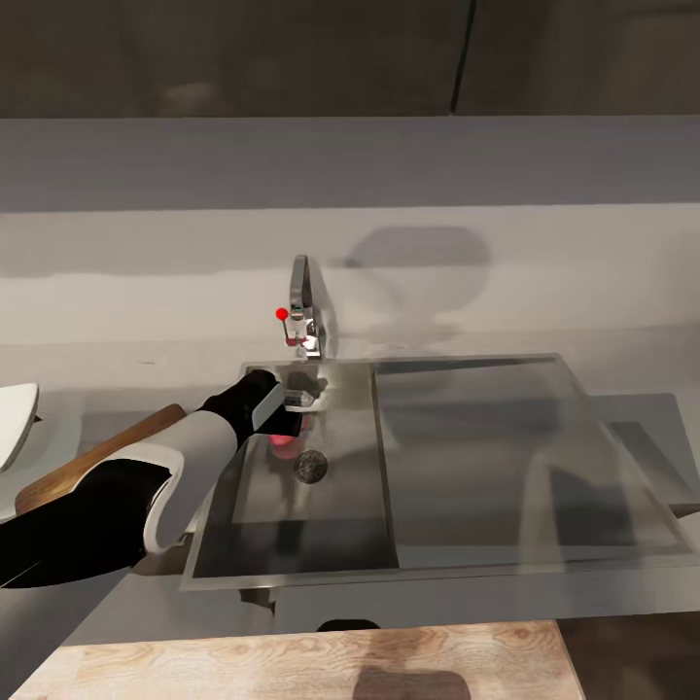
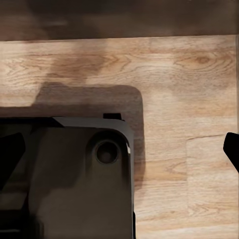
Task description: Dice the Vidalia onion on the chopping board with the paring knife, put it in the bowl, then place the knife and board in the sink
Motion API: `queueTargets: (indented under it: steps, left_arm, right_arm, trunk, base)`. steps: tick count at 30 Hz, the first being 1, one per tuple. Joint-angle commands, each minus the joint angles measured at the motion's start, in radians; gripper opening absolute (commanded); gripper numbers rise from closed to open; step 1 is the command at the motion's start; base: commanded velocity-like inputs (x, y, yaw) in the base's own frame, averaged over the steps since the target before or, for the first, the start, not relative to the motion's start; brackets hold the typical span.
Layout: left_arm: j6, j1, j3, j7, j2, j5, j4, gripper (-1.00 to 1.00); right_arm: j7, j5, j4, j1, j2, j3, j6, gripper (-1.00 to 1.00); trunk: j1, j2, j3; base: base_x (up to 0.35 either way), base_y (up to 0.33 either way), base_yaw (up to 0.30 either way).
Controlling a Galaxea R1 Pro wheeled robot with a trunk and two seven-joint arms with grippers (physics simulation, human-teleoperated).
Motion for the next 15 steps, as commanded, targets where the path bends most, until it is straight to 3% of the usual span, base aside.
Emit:
queueTargets:
  steps: [1, 15]
  left_arm:
    - [0.004, 0.000, -0.006, 0.006, 0.000, 0.010, -0.001, -1.00]
    - [0.004, 0.000, -0.007, 0.006, -0.001, 0.009, 0.003, -1.00]
  right_arm:
    - [-0.003, 0.000, 0.000, 0.000, -0.001, 0.001, -0.003, 1.00]
    - [-0.002, 0.002, 0.001, 0.000, -0.006, 0.001, -0.003, 1.00]
  trunk:
    - [0.001, -0.002, -0.002]
    - [0.001, -0.002, -0.002]
  base:
    - [0.000, 0.000, 0.000]
    - [0.000, 0.000, 0.000]
